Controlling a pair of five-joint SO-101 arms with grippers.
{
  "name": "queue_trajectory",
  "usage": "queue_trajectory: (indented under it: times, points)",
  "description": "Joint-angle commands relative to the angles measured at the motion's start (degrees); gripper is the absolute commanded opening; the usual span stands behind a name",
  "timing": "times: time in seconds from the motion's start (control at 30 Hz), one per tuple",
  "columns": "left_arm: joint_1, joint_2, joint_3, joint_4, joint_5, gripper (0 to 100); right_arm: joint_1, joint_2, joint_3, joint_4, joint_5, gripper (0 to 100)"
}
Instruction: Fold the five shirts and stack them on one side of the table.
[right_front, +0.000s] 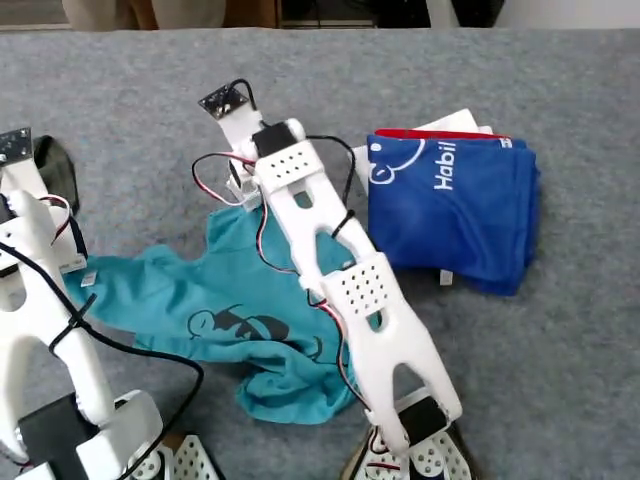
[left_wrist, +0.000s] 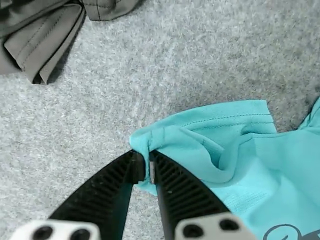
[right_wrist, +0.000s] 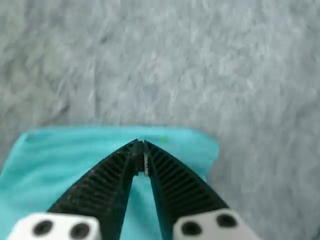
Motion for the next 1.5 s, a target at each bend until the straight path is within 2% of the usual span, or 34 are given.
queue_trajectory:
  times: [0.0, 0.17, 0.27, 0.43, 0.6, 0.8, 1.1, 1.27, 1.47]
  points:
    - [-0.70, -1.01, -0.53, -0.53, -0.44, 2, -0.84, 0.66, -0.48, -8.18, -0.62, 0.2]
    - [-0.62, -1.01, -0.70, -0.53, -0.44, 2, -0.92, 1.71, -5.93, -13.63, -0.62, 0.2]
    - [-0.62, -1.01, -0.62, -0.53, -0.44, 2, -0.92, 1.63, -10.86, -11.78, -0.62, 0.2]
    - [-0.53, -1.01, -0.70, -0.53, -0.44, 2, -1.80, 1.89, -18.77, 0.18, -0.62, 0.2]
    - [-0.35, -1.01, -0.62, -0.53, -0.44, 2, -4.18, 1.98, -20.44, 12.75, 0.00, 0.2]
    - [-0.79, -1.36, -0.35, -0.26, -0.44, 2, -3.74, 4.00, -19.65, 21.54, 8.62, 0.2]
    - [-2.20, -1.54, -0.53, -0.09, -0.44, 2, 3.38, 0.75, 0.84, 21.45, 9.41, 0.2]
    - [-4.04, -1.01, -0.70, -0.44, -0.79, 2, 6.20, -10.42, 19.91, 21.45, 9.41, 0.2]
    - [-3.34, -1.01, -0.70, -0.53, -0.53, 2, 5.14, -25.71, 41.27, 17.93, 10.02, 0.3]
